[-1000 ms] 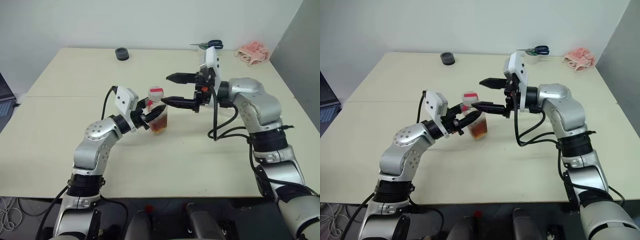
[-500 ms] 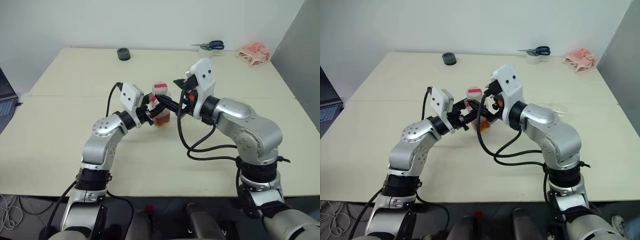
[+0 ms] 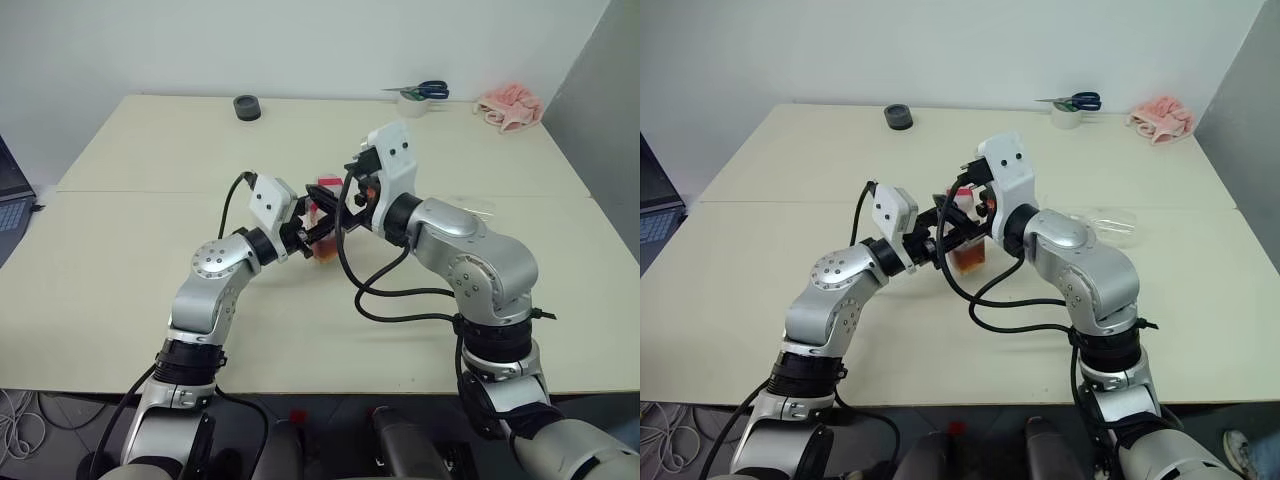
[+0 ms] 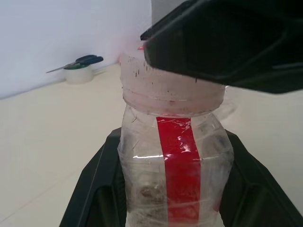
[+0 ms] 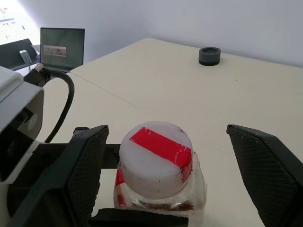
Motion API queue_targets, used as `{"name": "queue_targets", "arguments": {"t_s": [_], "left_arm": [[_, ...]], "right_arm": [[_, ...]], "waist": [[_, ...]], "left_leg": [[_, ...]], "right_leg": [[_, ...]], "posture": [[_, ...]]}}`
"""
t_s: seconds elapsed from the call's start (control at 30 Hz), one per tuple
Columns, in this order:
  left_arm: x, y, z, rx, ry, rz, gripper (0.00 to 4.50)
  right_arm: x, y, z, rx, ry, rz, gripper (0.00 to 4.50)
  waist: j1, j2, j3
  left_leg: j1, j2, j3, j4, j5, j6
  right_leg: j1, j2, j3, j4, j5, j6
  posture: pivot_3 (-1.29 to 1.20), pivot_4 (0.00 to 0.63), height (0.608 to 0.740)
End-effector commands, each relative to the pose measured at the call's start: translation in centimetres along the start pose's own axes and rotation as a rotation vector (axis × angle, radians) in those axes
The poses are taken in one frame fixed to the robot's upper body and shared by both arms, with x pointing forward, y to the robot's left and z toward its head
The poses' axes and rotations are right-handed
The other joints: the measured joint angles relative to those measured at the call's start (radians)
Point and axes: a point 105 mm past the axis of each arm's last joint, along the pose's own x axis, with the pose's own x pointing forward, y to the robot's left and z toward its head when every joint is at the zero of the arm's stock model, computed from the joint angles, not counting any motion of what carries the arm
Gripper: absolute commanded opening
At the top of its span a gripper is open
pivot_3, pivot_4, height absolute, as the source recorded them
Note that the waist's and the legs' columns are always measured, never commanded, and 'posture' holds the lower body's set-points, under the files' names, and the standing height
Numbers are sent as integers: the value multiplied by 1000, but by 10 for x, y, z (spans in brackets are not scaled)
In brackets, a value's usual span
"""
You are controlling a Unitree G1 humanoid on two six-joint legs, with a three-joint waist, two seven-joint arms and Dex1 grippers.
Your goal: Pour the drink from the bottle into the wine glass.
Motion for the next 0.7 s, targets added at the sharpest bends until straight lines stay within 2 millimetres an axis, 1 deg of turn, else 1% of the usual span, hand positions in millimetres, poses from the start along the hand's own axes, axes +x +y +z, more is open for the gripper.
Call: {"name": "queue_targets", "arguments": {"t_s": [0.03,0.1,0.2,0.23,0.47,0.53,0.57,0.6,0.63,0.67,0.7], "left_arm": [[-1,-2,19,43,-64,-8,1958],[-2,-1,19,43,-64,-6,1958],[-3,-1,20,43,-64,-4,1958],[-3,-1,20,43,-64,-5,1958],[-2,-4,24,40,-78,-25,1957],[-1,-7,27,36,-89,-55,1957],[-1,-8,28,30,-94,-68,1956],[-1,-13,29,14,-90,-106,1952],[-1,-16,29,3,-85,-132,1949],[-2,-18,30,-4,-82,-155,1947],[-2,-20,30,-8,-81,-166,1946]], "right_arm": [[0,4,12,-32,-46,9,3649],[0,4,10,-35,-37,11,2999],[0,6,6,-40,-13,18,1901],[0,6,4,-39,-6,18,1807],[0,3,2,-40,3,16,1809],[-2,9,10,-60,-51,109,1809],[-4,11,12,-58,-72,164,1809],[-17,28,6,-93,-35,390,1809],[-29,39,0,-111,4,550,1809],[-42,45,-2,-124,24,677,1809],[-47,44,-2,-125,25,726,1809]], "waist": [[0,0,0],[0,0,0],[-1,0,0],[-1,0,0],[-1,0,0],[0,0,0],[0,0,0],[1,0,0],[2,0,0],[8,0,0],[11,0,0]], "left_leg": [[0,0,0,0,0,0],[0,0,0,0,0,0],[0,0,0,0,0,0],[0,0,0,0,0,0],[0,0,0,0,0,0],[0,0,0,0,0,0],[0,0,0,0,0,0],[0,0,0,0,0,0],[0,0,0,0,0,0],[-1,-1,0,0,0,0],[-1,-1,0,0,0,0]], "right_leg": [[0,0,0,0,0,0],[0,0,0,0,0,0],[0,0,0,0,0,0],[0,0,0,0,0,0],[0,0,0,0,-1,1],[0,0,0,0,-1,1],[0,0,0,0,-1,1],[0,0,0,-1,-1,1],[0,0,0,-1,-1,2],[0,0,0,-1,-2,3],[1,-1,-1,-2,-3,4]], "posture": [[0,150,740],[0,150,740],[0,150,740],[0,150,740],[0,150,740],[0,150,740],[0,150,740],[0,150,740],[0,150,740],[0,150,740],[0,150,740]]}}
